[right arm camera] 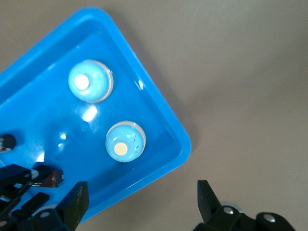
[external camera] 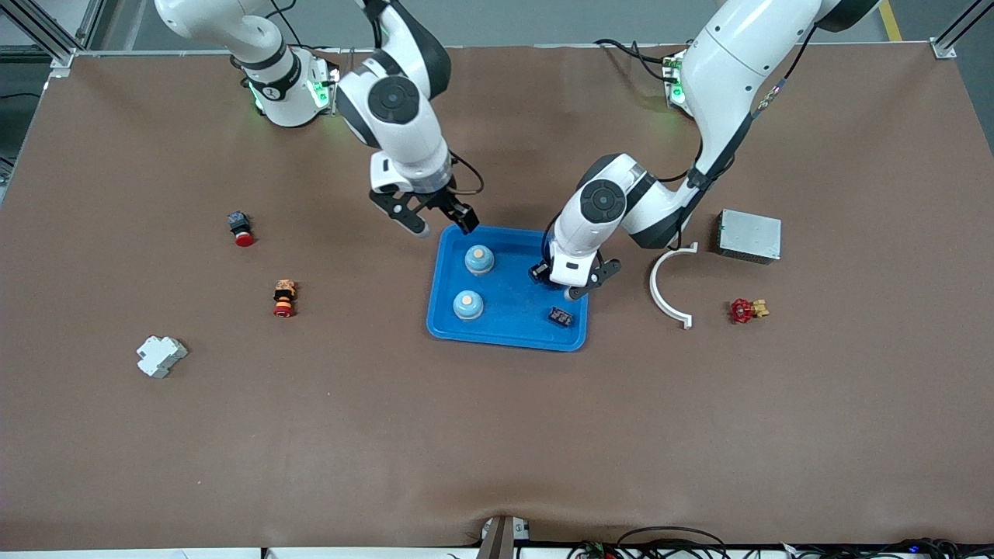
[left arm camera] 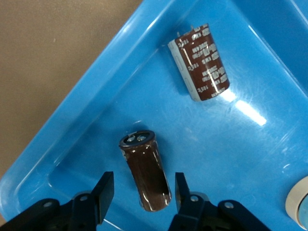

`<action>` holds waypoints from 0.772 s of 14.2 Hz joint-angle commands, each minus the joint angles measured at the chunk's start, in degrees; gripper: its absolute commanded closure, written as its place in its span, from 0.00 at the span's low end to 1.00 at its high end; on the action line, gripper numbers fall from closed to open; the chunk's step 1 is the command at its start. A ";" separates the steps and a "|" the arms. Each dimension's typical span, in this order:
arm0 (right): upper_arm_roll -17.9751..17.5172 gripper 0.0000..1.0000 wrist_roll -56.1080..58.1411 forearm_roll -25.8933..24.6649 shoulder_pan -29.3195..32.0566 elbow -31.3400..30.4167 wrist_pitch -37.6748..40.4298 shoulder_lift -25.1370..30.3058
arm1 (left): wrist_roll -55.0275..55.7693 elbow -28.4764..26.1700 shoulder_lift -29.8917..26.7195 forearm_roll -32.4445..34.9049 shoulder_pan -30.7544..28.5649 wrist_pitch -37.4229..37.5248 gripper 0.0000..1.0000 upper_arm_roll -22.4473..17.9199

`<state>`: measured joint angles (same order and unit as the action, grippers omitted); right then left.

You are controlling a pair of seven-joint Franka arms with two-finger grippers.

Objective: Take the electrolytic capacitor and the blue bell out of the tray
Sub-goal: 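Grasp the capacitor with the left gripper while the right gripper reaches the bell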

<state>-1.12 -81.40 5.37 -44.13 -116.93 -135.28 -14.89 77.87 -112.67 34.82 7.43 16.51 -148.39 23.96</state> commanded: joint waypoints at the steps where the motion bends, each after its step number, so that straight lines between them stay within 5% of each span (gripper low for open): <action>1: 0.86 0.00 -2.79 -0.80 -1.04 4.08 -1.29 -4.79 | 1.93 0.79 0.69 1.19 0.54 -0.14 0.45 -0.41; 3: 0.94 0.00 -3.59 -0.80 -1.74 5.66 -2.35 -7.51 | 2.81 0.79 0.87 1.27 0.36 -0.14 0.54 -0.41; 7: 1.12 0.00 -3.76 -1.86 -1.75 9.70 -2.35 -12.61 | 3.87 0.79 0.34 1.27 -0.16 3.00 1.00 -0.41; 11: 1.38 0.00 -3.85 -3.00 -1.75 12.34 -3.75 -17.01 | 5.88 1.83 -5.97 1.19 -1.30 11.52 1.00 -0.32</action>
<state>-0.66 -83.68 3.98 -44.91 -107.06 -138.16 -29.12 81.18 -111.06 33.78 7.44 15.74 -141.83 23.68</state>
